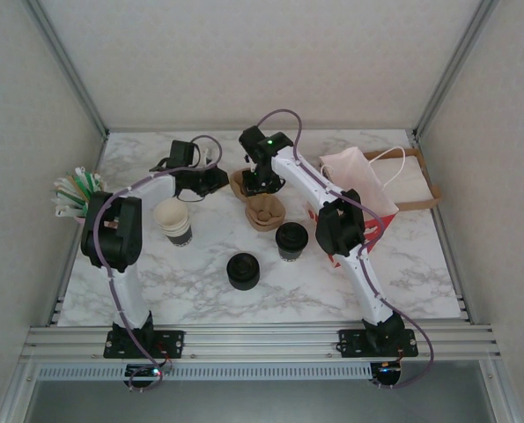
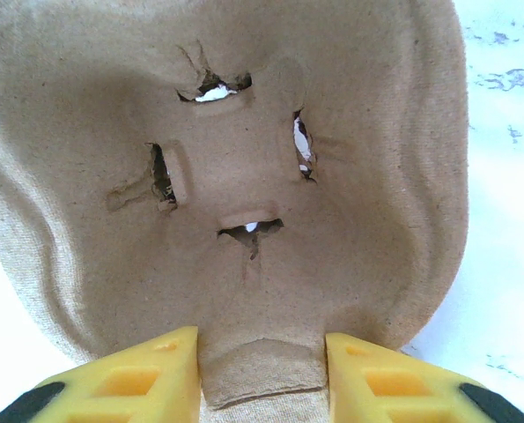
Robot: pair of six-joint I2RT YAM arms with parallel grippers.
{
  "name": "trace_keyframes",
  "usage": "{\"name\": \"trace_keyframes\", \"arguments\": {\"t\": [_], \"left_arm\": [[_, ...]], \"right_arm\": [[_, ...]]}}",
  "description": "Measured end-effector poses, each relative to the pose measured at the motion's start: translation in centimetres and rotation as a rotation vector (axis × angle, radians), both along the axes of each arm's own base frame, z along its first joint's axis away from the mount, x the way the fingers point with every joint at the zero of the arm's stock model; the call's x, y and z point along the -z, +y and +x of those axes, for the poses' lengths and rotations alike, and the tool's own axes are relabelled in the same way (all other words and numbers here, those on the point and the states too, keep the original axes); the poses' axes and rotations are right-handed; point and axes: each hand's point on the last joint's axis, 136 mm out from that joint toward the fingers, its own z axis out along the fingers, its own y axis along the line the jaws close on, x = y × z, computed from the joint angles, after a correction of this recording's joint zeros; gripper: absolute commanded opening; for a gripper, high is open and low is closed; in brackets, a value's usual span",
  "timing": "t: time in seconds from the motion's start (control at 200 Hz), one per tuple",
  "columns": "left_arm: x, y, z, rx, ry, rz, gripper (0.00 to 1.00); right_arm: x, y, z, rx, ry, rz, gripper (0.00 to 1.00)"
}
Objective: Pack the takeout coffee
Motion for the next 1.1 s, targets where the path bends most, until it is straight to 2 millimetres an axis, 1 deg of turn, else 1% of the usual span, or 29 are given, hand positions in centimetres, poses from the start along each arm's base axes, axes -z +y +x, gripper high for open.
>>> {"name": "trace_keyframes", "arguments": {"t": [0.315,0.456,0.526,0.601,0.766,0.861,1.001,1.101], "left_arm": [[0.1,-0.1,-0.1,0.003,0.003,0.002,0.15],[0.1,-0.1,-0.1,0.003,0.003,0.002,0.16],[0.1,-0.1,-0.1,0.003,0.003,0.002,0.15],[0.2,-0.1,-0.1,0.003,0.003,0.002,0.11],[0.1,-0.1,-0.1,0.009,-0.001,0.004,0.09],[-0.2,-0.2,-0.3,0.011,-0.003,0.005,0.09],[-1.0,-0.2,-0.3,0.014,-0.02,0.005,0.13],[-1.1,-0.2,-0.4,0.016,-0.025,0.005,0.13]], "right_arm": [[-0.1,0.2,0.0,0.008,0.011,0.018,0.36],[-0.1,0.2,-0.1,0.009,0.014,0.021,0.36],[-0.1,0.2,-0.1,0.009,0.014,0.021,0.36],[-0.1,0.2,-0.1,0.009,0.014,0.021,0.36],[-0.1,0.4,0.1,0.009,0.006,0.031,0.36],[-0.2,0.5,0.2,0.009,0.004,0.033,0.36],[-0.2,0.5,0.2,0.009,0.004,0.033,0.36],[-0.2,0.4,0.2,0.01,0.005,0.033,0.36]]}}
